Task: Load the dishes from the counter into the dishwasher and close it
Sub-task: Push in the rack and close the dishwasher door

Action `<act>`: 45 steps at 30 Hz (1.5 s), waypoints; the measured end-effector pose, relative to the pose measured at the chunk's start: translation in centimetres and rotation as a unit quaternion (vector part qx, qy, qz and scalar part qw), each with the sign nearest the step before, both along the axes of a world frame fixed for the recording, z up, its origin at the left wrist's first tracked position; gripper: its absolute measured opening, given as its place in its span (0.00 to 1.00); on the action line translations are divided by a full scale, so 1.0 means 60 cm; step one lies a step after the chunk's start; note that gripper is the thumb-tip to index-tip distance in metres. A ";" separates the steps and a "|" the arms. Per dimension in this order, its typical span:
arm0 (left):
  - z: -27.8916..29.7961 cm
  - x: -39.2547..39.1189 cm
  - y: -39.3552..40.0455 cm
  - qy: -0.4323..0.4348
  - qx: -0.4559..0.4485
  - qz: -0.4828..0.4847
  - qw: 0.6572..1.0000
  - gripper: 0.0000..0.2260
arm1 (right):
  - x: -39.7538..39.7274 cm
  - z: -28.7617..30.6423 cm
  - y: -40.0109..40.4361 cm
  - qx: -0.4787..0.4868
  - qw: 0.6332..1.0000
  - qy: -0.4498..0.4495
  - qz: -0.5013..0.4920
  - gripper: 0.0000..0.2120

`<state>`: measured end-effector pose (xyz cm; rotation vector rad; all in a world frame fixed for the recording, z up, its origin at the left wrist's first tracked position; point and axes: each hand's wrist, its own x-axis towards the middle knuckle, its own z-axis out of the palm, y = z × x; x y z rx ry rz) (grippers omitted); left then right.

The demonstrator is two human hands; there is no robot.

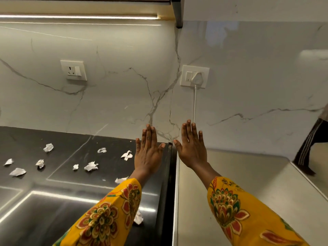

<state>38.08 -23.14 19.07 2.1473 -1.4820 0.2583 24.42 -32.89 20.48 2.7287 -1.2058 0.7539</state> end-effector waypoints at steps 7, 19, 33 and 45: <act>-0.057 -0.057 0.129 0.027 0.025 -0.034 0.999 0.33 | -0.062 -0.059 0.153 0.043 0.999 0.000 -0.022 0.33; -0.143 -0.170 0.347 0.049 0.041 -0.073 0.995 0.31 | -0.193 -0.160 0.404 0.101 0.992 0.012 -0.079 0.33; -0.234 -0.282 0.472 0.077 0.083 -0.065 0.991 0.34 | -0.303 -0.275 0.559 0.165 0.981 0.070 -0.075 0.32; -0.307 -0.341 0.510 0.110 0.152 -0.044 0.981 0.38 | -0.362 -0.370 0.596 0.198 0.963 0.166 -0.080 0.30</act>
